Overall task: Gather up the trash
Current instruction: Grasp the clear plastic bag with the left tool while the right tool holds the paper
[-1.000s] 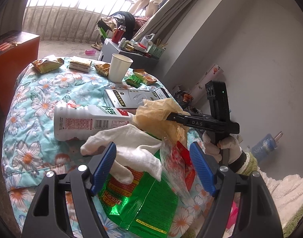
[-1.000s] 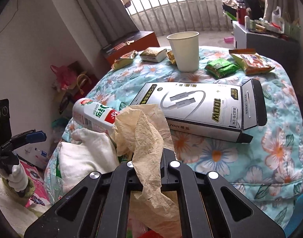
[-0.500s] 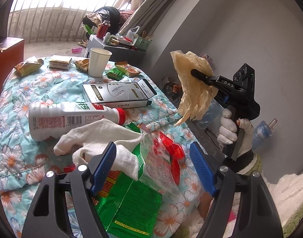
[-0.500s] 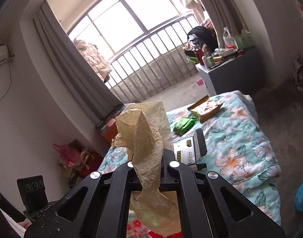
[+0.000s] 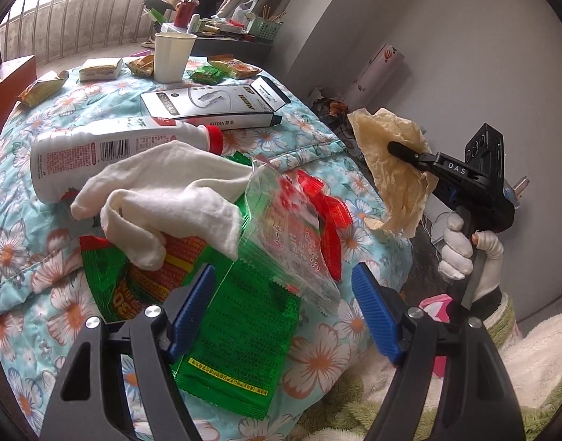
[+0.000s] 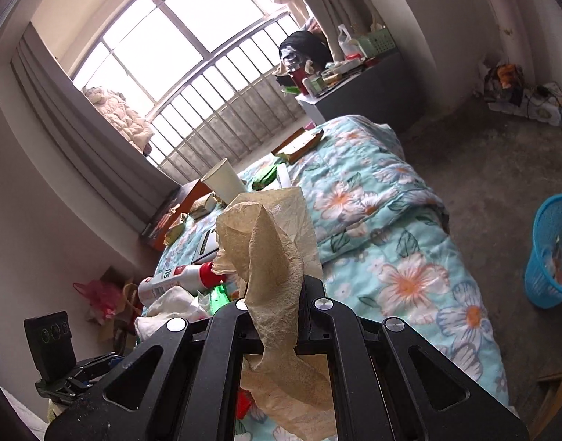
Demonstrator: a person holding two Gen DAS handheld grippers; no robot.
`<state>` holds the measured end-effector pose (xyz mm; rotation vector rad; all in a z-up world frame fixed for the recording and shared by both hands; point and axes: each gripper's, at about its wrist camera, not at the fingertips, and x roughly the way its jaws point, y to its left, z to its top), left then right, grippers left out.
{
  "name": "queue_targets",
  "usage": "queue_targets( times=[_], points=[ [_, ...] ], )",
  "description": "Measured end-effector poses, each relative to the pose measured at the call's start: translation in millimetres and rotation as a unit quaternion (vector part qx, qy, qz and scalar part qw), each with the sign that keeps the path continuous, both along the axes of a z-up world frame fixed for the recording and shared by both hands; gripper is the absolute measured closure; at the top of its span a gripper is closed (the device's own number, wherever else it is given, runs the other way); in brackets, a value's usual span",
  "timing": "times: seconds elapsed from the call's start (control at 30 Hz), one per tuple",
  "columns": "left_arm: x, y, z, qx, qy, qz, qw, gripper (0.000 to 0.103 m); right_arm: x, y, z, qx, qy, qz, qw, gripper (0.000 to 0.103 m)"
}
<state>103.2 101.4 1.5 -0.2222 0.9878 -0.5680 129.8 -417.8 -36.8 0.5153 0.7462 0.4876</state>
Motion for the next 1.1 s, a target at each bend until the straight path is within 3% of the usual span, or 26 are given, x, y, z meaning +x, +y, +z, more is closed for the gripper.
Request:
queue_targets(
  times=[0.2, 0.37, 0.43, 0.63, 0.9, 1.1],
  points=[
    [12.9, -2.6, -10.4, -0.002, 0.034, 0.037, 0.9988, 0.035, -12.6, 10.0, -22.9, -0.002, 0.028, 0.003, 1.0, 0.101],
    [17.0, -5.5, -14.6, 0.004, 0.047, 0.056, 0.9973, 0.058, -22.3, 15.8, -21.4, -0.015, 0.017, 0.002, 1.0, 0.101],
    [16.0, -7.6, -15.1, 0.002, 0.05, 0.061, 0.9969, 0.075, -27.0, 13.9, -20.5, -0.013, 0.012, 0.002, 1.0, 0.101],
    [7.2, -13.9, -12.5, -0.017, 0.05, 0.058, 0.9969, 0.094, -37.2, 1.7, -18.3, -0.001, 0.005, -0.008, 1.0, 0.101],
    [-10.4, -20.5, 3.0, -0.009, 0.021, 0.052, 0.9984, 0.095, -54.5, -17.6, -10.8, 0.031, -0.013, -0.037, 0.999, 0.101],
    [-26.7, -30.4, 33.8, 0.001, -0.045, 0.04, 0.9982, 0.095, -65.8, -34.1, -0.8, 0.063, -0.033, -0.05, 0.996, 0.101]
  ],
)
